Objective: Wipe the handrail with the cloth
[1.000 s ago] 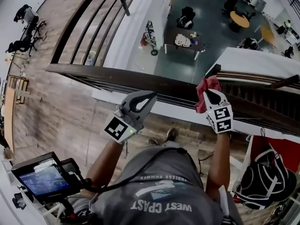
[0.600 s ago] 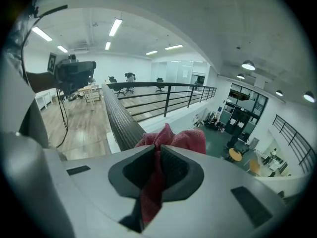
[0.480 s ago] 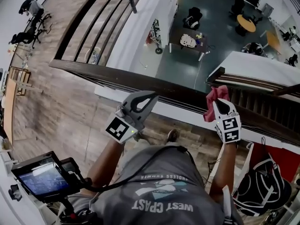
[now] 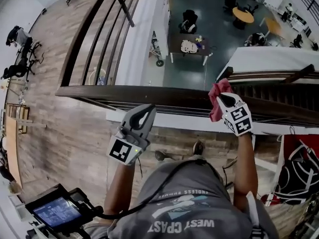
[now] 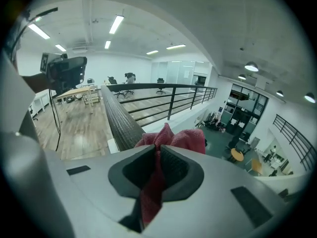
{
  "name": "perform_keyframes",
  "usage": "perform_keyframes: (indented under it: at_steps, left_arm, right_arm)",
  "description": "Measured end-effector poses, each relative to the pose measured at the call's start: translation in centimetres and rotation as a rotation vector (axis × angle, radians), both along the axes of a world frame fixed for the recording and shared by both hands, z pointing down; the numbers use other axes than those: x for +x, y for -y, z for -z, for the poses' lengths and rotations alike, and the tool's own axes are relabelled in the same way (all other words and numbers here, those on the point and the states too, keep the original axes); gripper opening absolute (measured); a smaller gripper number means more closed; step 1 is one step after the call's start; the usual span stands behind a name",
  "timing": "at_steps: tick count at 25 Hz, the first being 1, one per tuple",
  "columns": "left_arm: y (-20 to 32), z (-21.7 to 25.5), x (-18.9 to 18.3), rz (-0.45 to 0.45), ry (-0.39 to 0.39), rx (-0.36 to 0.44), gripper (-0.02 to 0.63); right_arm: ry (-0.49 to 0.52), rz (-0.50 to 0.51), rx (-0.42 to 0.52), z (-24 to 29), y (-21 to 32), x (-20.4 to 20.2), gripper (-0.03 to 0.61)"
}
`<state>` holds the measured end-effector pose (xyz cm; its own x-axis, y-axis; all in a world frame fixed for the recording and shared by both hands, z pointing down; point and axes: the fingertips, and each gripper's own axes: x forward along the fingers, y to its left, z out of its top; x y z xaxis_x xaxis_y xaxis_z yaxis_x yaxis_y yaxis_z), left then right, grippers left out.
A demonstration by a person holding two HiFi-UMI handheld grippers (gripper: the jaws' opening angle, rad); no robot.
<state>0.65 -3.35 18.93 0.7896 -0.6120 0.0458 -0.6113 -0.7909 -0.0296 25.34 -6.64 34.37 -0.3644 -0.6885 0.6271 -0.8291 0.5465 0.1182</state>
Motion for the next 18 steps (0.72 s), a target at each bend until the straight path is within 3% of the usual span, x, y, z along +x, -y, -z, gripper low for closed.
perform_keyframes:
  at_steps: [4,8,13,16,18]
  left_arm:
    - [-0.5,-1.0,-5.7,-0.008,0.002,-0.021,0.006]
    - [-0.6,-0.9,-11.5,0.006,-0.037,0.005,0.007]
    - [0.9,-1.6,-16.3,0.013,-0.063,-0.011,0.006]
    - [2.1,-2.3,-16.3,-0.001,-0.065,-0.024,0.006]
    - [2.6,-2.3,-15.4,-0.007,-0.060,-0.037,0.008]
  right_arm:
    - [0.028,-0.140,-0.021,-1.4,-2.4,0.8,0.031]
    - [-0.041,-0.163,-0.001,-0.6,-1.1,-2.3,0.031]
    - [-0.041,-0.065,0.002,-0.7,2.1,-12.3,0.029]
    - [-0.043,0.026,0.010,-0.6,3.6,-17.6,0.029]
    - [-0.044,0.074,0.004,-0.1,3.7,-18.7,0.030]
